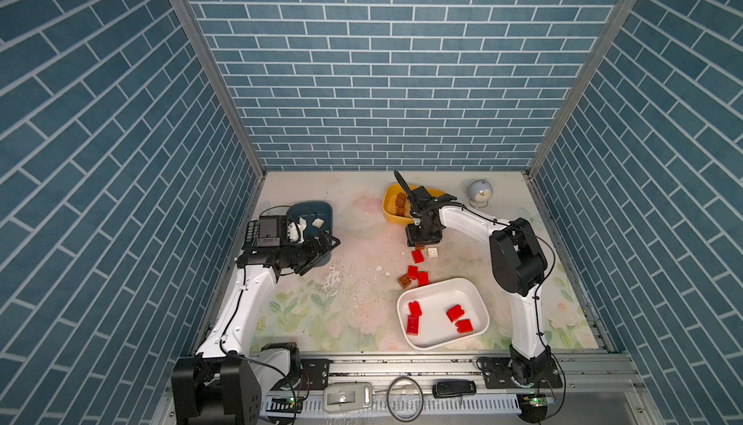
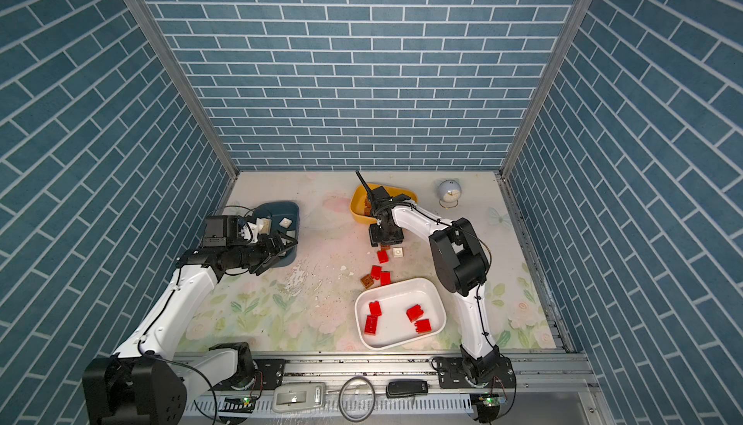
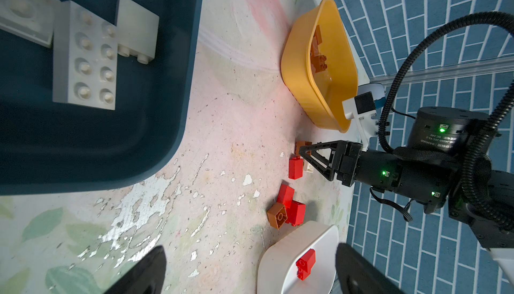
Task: Sort the legos into containers by color
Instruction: Pick up the lego from the center of the table, then place the lego in the container.
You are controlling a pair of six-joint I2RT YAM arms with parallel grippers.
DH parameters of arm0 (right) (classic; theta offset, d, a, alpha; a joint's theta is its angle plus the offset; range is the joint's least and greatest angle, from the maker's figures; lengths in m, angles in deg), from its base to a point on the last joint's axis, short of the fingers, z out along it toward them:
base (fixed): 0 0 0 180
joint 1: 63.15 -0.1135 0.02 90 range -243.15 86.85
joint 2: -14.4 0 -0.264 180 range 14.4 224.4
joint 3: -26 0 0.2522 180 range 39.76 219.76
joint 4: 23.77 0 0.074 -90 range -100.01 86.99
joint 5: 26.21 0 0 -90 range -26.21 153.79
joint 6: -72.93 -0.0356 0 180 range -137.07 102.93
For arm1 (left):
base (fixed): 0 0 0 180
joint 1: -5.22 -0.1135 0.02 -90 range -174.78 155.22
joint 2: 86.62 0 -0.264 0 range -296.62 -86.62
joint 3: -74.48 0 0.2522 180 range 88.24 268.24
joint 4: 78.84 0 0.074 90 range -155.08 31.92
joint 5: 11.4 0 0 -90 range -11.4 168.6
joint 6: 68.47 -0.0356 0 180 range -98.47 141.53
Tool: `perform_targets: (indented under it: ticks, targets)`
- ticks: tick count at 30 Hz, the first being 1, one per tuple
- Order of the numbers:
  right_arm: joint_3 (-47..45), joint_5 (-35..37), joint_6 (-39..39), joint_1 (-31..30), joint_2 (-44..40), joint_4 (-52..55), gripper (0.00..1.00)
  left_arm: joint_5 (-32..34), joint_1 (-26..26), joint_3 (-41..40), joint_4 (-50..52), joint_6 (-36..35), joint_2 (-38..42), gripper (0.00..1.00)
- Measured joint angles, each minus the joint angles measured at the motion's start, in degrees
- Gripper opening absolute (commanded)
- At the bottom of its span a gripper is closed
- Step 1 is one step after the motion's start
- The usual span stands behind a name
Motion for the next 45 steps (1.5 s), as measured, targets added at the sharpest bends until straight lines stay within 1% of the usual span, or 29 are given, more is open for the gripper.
perform_targets:
  ticks: [6, 11, 15, 17, 19, 24, 26, 29, 34, 37, 42, 43, 45]
  targets:
    - [1.9, 4.0, 0.7, -0.2, 2.4, 1.6, 0.4, 0.0, 0.0, 0.0, 0.0, -0.2, 0.0, 0.97]
    - [4.8, 6.2, 1.4, -0.5, 5.1, 2.9, 0.33, 0.0, 0.0, 0.0, 0.0, -0.3, 0.0, 0.96]
    - [5.2, 7.4, 1.7, -0.7, 5.4, 3.0, 0.26, 0.0, 0.0, 0.0, 0.1, -0.4, 0.0, 0.96]
    - [5.3, 7.8, 1.8, -0.7, 5.4, 3.2, 0.21, 0.0, 0.0, 0.0, 0.1, -0.4, 0.0, 0.96]
    - [5.3, 8.1, 2.0, -0.7, 5.4, 3.2, 0.19, 0.0, 0.0, 0.0, 0.1, -0.4, 0.0, 0.96]
    - [5.5, 8.2, 2.6, -0.6, 4.6, 4.7, 0.19, -0.1, 0.0, 0.0, 0.0, -0.2, 0.0, 0.96]
    - [6.9, 7.7, 3.1, -0.3, 3.6, 6.4, 0.19, -0.4, 0.0, 0.0, -0.3, 0.5, 0.0, 0.96]
    - [11.9, 7.1, 3.7, 0.8, 2.3, 7.9, 0.19, -1.0, 0.0, 0.0, -1.2, 1.2, 0.0, 0.96]
    - [21.5, 6.2, 4.2, 3.4, 2.6, 7.8, 0.19, -1.5, 0.1, 0.0, -1.5, 2.0, 0.0, 0.96]
    - [28.1, 6.0, 4.6, 4.6, 6.0, 7.5, 0.19, -1.5, 0.1, 0.0, -1.5, 2.2, 0.0, 0.96]
    - [38.4, 6.1, 4.8, 5.6, 15.5, 6.9, 0.21, -1.5, 0.1, 0.3, -1.3, 2.3, 0.0, 0.96]
    - [39.8, 6.1, 4.8, 5.6, 17.2, 6.9, 0.24, -1.5, 0.1, 0.5, -1.2, 2.3, 0.0, 0.96]
    - [41.9, 5.9, 4.8, 5.7, 20.0, 7.3, 0.35, -1.5, 0.1, 0.7, -1.2, 2.3, 0.0, 0.96]
